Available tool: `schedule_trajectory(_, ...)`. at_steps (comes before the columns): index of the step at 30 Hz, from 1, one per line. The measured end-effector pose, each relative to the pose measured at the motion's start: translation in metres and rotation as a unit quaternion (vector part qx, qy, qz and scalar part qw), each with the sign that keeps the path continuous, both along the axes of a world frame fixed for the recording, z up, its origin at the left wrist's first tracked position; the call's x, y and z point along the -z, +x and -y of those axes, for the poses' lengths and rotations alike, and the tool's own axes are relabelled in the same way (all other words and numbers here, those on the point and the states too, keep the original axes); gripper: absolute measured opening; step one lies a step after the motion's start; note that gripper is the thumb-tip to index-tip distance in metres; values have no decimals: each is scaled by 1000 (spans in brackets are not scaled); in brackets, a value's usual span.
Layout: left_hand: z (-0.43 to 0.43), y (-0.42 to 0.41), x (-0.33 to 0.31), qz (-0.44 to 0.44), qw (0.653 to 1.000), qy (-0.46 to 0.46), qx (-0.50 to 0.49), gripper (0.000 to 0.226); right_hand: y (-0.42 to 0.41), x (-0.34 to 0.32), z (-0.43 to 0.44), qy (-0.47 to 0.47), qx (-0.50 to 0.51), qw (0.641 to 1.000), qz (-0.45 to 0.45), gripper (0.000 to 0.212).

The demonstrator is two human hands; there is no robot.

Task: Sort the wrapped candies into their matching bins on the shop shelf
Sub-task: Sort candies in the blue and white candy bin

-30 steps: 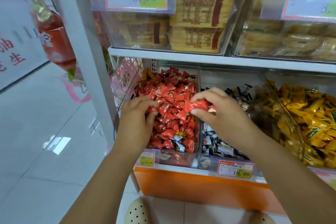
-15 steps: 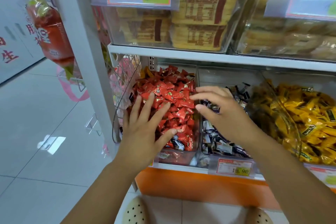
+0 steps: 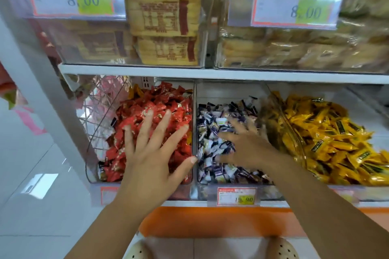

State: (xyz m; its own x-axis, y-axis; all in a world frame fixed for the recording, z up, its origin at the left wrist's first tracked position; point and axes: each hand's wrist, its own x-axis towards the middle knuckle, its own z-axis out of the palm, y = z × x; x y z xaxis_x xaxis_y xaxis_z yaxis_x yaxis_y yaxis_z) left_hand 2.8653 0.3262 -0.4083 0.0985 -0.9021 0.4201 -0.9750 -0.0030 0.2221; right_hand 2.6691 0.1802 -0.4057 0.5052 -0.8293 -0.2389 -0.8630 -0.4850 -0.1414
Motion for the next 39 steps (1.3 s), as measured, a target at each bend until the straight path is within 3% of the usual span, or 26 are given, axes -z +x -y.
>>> schedule_trajectory(5,4,-7,-2,11,999,21,31,57,-23,-23,13,22,88,996,10,76)
schedule_trajectory(9,6,-5,-6,19,998,25,50,56,2,-28,-6,-36,-59,995,69,69)
schedule_trajectory(12,6,-4,-6,23,998,36,49,58,23,-10,-13,1,-123,992,39,87)
schedule_trajectory(14,7,-3,-7,27,998,43,47,58,20,-2,-2,-2,-68,998,5,88)
schedule_trajectory(18,7,-2,-7,18,997,44,54,59,-8,-18,25,-26,69,997,-23,70)
schedule_trajectory(21,8,-3,-7,14,997,39,58,61,-13,-37,14,19,58,998,10,73)
schedule_trajectory(25,11,-5,-6,35,997,36,61,60,17,-21,-23,96,-46,990,-96,101)
schedule_trajectory(28,11,-6,-7,43,997,38,57,56,35,4,-25,53,-56,984,-162,113)
schedule_trajectory(31,10,-6,-8,49,997,42,48,56,35,14,-19,-8,-38,993,-108,112)
schedule_trajectory(35,9,-6,-9,58,996,48,40,55,22,12,0,-88,56,992,74,68)
schedule_trajectory(37,10,-5,-9,59,996,49,42,56,11,6,17,-94,89,982,136,52)
schedule_trajectory(39,11,-3,-7,54,996,49,48,57,-1,-5,30,-54,113,975,184,52)
